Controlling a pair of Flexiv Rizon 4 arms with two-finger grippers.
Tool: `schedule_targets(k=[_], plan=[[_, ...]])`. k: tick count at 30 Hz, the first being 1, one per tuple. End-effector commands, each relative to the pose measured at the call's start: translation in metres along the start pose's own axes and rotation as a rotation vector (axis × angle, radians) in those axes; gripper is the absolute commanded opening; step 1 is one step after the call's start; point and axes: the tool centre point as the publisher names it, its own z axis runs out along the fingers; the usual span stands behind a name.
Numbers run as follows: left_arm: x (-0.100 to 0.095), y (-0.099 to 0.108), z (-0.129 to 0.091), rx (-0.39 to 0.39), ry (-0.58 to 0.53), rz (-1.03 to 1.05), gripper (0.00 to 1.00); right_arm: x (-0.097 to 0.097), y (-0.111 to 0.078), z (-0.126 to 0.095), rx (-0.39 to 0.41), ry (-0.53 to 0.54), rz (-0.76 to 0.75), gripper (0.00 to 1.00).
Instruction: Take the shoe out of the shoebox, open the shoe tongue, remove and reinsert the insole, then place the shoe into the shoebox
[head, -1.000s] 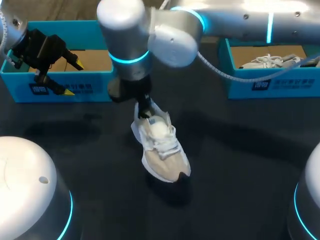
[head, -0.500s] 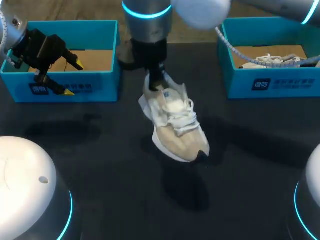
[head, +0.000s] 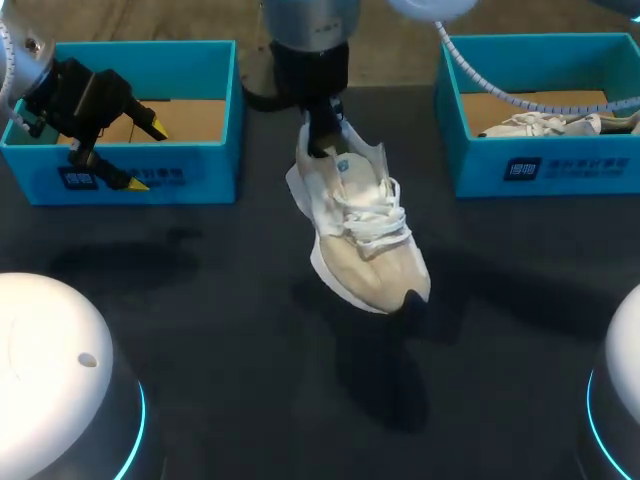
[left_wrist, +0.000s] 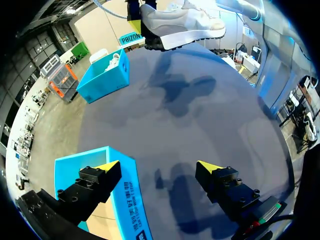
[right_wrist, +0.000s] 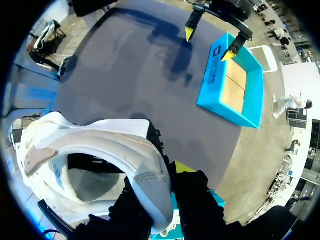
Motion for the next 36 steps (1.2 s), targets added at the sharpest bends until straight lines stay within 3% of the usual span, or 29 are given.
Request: schedule_targets(k=[1, 8, 15, 25, 31, 36], plan=[[-0.001, 0.0, 0.0, -0.004, 0.002, 0.0, 1.0, -0.001, 0.0, 0.0, -0.002, 0.001, 0.0, 0.0], [-0.001, 0.0, 0.0, -0.004, 0.002, 0.0, 1.0, -0.001, 0.0, 0.0, -0.002, 0.001, 0.0, 0.0], [-0.001, 0.0, 0.0, -0.004, 0.002, 0.0, 1.0, -0.027, -0.068, 0.015, -0.006, 0.007, 0.034, 0.0], [-0.001, 0.0, 0.0, -0.004, 0.002, 0.0, 1.0, -0.062, -0.17, 0.025, 0.141, 0.016, 0.105, 0.0], [-0.001, 0.0, 0.0, -0.004, 0.002, 0.0, 1.0, -0.077, -0.216, 0.032, 0.202, 0.011, 0.17, 0.0], [-0.001, 0.0, 0.0, -0.004, 0.002, 0.0, 1.0, -0.082, -0.233, 0.041, 0.203, -0.002, 0.179, 0.0]])
